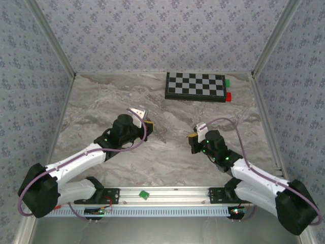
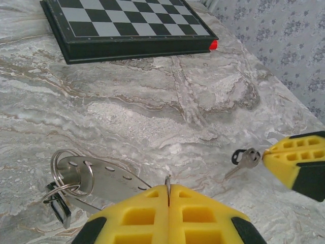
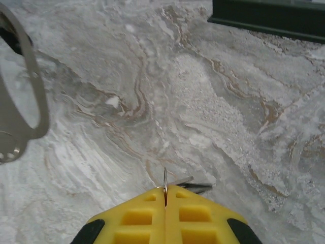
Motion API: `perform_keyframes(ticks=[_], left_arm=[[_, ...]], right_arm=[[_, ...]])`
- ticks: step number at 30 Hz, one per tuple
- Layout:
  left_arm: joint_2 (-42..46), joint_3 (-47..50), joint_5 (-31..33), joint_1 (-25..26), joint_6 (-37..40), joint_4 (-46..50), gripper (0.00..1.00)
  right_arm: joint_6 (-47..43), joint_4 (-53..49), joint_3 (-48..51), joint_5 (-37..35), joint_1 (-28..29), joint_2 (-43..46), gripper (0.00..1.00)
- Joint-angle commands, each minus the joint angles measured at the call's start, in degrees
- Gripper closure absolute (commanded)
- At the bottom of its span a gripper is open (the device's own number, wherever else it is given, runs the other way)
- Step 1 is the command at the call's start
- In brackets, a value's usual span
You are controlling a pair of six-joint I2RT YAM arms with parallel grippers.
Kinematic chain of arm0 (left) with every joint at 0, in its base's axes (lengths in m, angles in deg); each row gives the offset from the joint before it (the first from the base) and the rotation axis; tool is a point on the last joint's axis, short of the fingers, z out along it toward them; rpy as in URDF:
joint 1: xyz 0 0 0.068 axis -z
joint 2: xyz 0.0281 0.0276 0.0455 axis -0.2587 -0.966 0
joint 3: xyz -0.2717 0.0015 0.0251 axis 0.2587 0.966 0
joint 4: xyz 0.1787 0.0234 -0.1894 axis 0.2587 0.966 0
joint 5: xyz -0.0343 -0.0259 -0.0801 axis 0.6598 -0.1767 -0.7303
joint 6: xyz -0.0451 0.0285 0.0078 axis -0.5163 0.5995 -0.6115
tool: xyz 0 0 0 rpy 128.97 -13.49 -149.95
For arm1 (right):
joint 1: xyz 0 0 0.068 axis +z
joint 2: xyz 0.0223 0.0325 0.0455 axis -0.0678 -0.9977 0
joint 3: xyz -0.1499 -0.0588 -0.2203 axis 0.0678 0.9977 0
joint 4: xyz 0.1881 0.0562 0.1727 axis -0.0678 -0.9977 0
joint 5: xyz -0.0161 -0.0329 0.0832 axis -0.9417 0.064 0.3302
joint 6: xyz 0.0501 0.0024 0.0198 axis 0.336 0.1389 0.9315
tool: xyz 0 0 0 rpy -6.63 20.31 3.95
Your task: Put the keys on the keyring
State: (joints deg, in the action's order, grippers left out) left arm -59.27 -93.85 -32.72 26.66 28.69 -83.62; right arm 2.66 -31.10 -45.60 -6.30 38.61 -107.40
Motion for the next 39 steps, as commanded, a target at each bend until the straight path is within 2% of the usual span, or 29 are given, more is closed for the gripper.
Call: perform_keyframes(ticks=[1, 6, 13, 18, 23, 26, 30, 35, 39], left_arm=[[-0.6, -1.3, -2.7, 0.5, 2.7, -3.0, 1.00], [-3.4, -2.2, -2.9, 1.9, 7.3, -3.9, 1.00], [-5.3, -1.4, -4.3, 2.7, 11.8, -9.4, 1.00], [-5.4, 1.8, -10.5, 3.2, 16.7, -16.0, 1.00], [-5.2, 1.8, -13.7, 3.3, 22.5, -15.4, 1.00], [-4.4, 2.3, -16.5, 3.3, 23.4, -16.9, 1.00], [-3.9, 1.7, -19.8, 3.3, 24.5, -16.2, 1.00], [-3.9, 0.7, -22.6, 3.3, 23.7, -16.4, 1.00], [-3.0, 0.4, -22.9, 3.4, 22.8, -16.8, 1.00]], right_arm=[[-3.2, -7.1, -3.4, 8.6, -2.4, 3.4, 1.00], [-2.7, -6.7, -6.2, 15.7, -6.7, 3.7, 1.00], [-4.4, -9.3, -10.1, 19.0, -6.5, 2.1, 1.00], [-7.0, -12.7, -13.2, 13.2, -2.5, 1.0, 1.00], [-10.2, -18.3, -17.7, 6.5, 2.8, 0.3, 1.00], [-10.5, -21.1, -20.4, 2.3, 4.9, 0.3, 1.00], [-14.1, -26.0, -24.2, 4.3, 6.6, -0.5, 1.00], [-17.9, -33.1, -30.0, 3.3, 7.5, -2.2, 1.00], [-20.7, -37.0, -32.4, 7.4, 7.2, -2.6, 1.00]])
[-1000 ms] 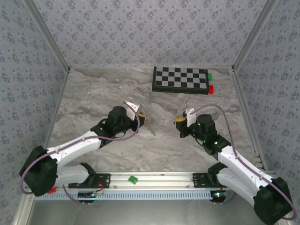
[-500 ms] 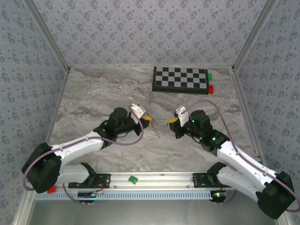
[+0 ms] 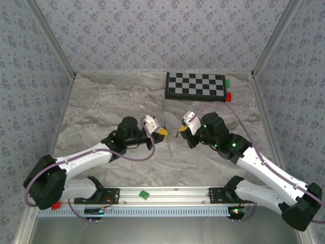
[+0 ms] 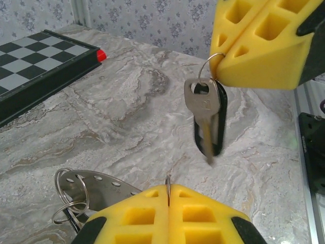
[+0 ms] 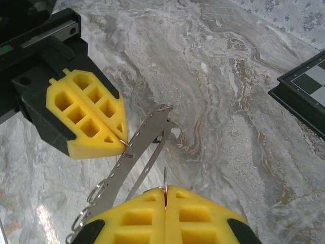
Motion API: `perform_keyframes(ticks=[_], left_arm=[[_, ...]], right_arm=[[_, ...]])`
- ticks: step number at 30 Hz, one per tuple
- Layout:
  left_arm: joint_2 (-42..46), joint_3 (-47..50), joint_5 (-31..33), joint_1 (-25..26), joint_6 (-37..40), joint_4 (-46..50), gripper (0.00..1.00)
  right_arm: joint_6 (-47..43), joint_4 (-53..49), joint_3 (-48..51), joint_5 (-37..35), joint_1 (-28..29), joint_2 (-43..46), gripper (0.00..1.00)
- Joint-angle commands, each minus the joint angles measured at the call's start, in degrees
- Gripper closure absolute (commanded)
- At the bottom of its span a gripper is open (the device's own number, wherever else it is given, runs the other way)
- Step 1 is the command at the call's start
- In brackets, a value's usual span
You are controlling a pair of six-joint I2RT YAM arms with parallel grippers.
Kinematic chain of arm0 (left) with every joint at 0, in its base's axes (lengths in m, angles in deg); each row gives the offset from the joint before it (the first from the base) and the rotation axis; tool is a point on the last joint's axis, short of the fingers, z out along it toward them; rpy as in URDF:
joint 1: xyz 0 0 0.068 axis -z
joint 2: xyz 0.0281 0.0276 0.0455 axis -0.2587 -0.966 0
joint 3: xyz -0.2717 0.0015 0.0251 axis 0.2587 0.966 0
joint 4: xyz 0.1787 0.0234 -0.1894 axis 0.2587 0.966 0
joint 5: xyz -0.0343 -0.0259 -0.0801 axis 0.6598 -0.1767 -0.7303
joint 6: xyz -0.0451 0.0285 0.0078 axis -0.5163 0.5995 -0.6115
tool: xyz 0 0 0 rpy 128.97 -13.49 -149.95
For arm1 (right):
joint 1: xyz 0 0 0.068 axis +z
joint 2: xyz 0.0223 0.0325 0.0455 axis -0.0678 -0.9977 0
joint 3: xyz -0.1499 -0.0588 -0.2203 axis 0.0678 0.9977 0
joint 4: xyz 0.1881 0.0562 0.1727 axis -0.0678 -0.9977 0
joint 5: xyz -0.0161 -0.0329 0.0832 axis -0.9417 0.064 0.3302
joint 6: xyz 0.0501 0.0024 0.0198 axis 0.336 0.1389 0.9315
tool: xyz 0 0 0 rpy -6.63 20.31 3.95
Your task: Put the keys on the keyring
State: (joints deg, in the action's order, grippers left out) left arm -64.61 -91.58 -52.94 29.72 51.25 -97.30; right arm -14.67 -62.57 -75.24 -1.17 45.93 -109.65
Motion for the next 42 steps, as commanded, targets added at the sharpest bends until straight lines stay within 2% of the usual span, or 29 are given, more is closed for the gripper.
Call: perform_keyframes(ticks=[1, 9, 16, 21, 33, 42], left_arm=[[2.7, -1.8, -2.8, 0.3, 0.1, -3.4, 1.00], [3.6, -2.5, -3.9, 0.4, -0.7, -6.2, 1.00], [4.9, -1.5, -4.7, 0.6, -3.1, -8.2, 1.00], [6.4, -1.1, -1.1, 1.6, -3.1, -7.2, 1.00], [7.5, -0.5, 0.9, 2.1, -1.8, -4.3, 1.00], [8.2, -0.2, 0.1, 2.4, -1.5, -4.2, 1.00]], right_arm=[[-3.5, -6.5, -3.4, 4.0, -0.1, -0.7, 1.00], [-6.0, -14.2, -10.1, 6.6, -0.6, -5.2, 1.00], [-7.6, -11.9, -11.1, 6.4, -0.2, -4.7, 1.00], [-8.1, -9.7, -9.2, 7.5, 0.0, -4.3, 1.00], [-9.8, -6.5, -8.1, 9.6, 0.1, -5.0, 1.00], [-10.4, -5.7, -8.4, 9.6, 0.3, -6.8, 1.00]])
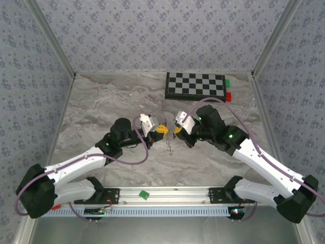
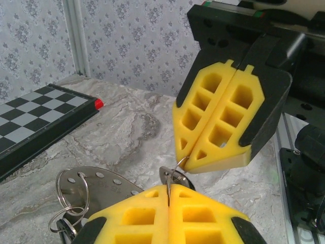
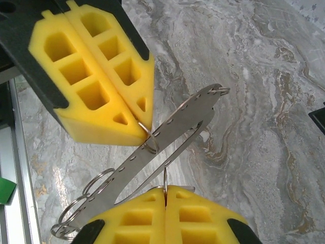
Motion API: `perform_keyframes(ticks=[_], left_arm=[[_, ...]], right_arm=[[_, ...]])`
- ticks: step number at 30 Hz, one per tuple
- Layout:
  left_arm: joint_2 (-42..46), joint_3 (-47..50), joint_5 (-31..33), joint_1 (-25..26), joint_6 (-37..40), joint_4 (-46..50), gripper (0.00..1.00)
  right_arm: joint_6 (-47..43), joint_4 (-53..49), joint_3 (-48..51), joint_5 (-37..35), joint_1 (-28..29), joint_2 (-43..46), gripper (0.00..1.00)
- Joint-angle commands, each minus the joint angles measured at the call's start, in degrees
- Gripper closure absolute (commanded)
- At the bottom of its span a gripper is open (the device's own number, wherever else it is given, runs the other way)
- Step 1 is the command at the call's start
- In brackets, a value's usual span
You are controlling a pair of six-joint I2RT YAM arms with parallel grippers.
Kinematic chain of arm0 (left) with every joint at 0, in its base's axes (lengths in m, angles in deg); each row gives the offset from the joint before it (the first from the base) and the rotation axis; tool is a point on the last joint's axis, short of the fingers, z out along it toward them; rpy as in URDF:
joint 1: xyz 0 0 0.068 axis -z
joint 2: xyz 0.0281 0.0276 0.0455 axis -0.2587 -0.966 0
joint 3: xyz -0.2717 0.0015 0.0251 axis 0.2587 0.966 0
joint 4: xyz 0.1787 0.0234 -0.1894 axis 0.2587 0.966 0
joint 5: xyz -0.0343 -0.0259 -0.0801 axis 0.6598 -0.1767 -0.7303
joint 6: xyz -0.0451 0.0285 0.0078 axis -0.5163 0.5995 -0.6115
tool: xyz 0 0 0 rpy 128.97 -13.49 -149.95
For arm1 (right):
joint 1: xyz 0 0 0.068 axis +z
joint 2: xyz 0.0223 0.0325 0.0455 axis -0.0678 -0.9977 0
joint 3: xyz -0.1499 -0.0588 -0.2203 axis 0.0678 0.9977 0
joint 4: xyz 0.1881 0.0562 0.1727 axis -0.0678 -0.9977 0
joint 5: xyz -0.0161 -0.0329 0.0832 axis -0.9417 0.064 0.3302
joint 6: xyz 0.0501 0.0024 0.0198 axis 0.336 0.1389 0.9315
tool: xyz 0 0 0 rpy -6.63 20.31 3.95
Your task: Put the keys on the keyring
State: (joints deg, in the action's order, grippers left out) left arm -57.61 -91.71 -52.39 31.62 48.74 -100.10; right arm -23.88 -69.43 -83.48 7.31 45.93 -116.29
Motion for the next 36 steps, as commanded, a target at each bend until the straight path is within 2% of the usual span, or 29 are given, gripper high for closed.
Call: perform_keyframes(ticks=[1, 22, 36], left_arm=[[1.1, -0.1, -0.6, 0.5, 1.0, -1.3, 1.00], [2.1, 0.5, -2.0, 0.9, 2.5, -1.5, 1.00], [2.0, 0.4, -2.5, 1.2, 2.9, -0.9, 1.00]], right_arm=[[-1.2, 1.5, -0.2, 1.2, 0.4, -0.2, 1.00], [-2.5, 0.7, 1.0, 5.2, -0.2, 1.7, 1.00], [-2.2, 1.4, 1.7, 3.6, -0.2, 2.2, 1.00]])
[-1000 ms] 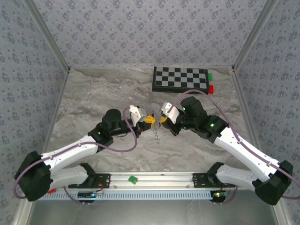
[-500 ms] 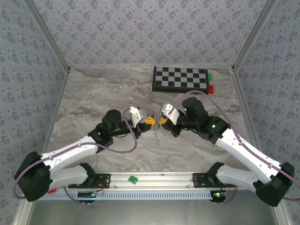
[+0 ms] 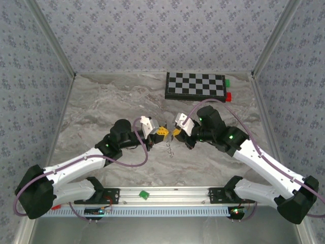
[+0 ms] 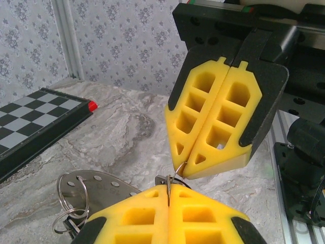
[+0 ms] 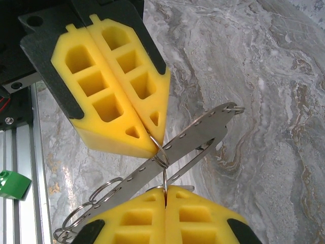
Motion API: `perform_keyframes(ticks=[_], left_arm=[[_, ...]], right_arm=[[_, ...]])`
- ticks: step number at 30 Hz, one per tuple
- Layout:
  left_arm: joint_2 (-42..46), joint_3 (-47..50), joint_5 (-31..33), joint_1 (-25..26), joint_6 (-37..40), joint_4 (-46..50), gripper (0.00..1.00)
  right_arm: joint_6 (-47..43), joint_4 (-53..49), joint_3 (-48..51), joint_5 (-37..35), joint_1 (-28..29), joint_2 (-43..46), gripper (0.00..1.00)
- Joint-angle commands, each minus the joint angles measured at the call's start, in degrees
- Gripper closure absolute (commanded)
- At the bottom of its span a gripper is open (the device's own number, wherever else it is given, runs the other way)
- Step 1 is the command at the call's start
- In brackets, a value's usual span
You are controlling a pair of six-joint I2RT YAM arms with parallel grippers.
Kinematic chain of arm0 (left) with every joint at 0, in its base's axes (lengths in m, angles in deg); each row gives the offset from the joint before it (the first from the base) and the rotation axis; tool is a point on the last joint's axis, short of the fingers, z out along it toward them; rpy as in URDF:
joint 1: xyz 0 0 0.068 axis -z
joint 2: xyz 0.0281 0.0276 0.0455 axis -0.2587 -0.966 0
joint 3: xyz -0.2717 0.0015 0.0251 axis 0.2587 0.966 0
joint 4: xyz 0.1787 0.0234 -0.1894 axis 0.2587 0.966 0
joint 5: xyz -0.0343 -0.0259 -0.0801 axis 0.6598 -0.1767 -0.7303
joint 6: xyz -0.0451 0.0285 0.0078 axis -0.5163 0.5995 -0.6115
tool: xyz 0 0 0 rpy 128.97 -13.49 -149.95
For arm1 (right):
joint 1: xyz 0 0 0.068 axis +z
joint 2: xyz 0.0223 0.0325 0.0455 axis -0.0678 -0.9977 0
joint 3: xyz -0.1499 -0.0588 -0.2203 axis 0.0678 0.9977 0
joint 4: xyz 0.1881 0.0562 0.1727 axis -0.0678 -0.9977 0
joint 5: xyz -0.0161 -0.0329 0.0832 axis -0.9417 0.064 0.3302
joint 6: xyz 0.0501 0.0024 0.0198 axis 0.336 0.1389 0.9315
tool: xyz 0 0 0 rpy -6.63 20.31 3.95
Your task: Put the keys on the keyring
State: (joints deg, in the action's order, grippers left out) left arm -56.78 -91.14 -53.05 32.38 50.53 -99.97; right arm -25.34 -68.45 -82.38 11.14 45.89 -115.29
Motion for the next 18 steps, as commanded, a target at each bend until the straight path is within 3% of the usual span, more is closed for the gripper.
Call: perform_keyframes(ticks=[1, 18], left_arm=[[1.2, -0.3, -1.8, 0.5, 1.1, -1.0, 1.00], [0.5, -0.6, -2.7, 0.5, 1.2, -0.3, 1.00]], right_arm=[[-0.8, 0.6, 0.6, -0.4, -0.2, 1.2, 1.00], [-0.6, 1.9, 1.4, -0.9, -0.1, 2.5, 1.00]])
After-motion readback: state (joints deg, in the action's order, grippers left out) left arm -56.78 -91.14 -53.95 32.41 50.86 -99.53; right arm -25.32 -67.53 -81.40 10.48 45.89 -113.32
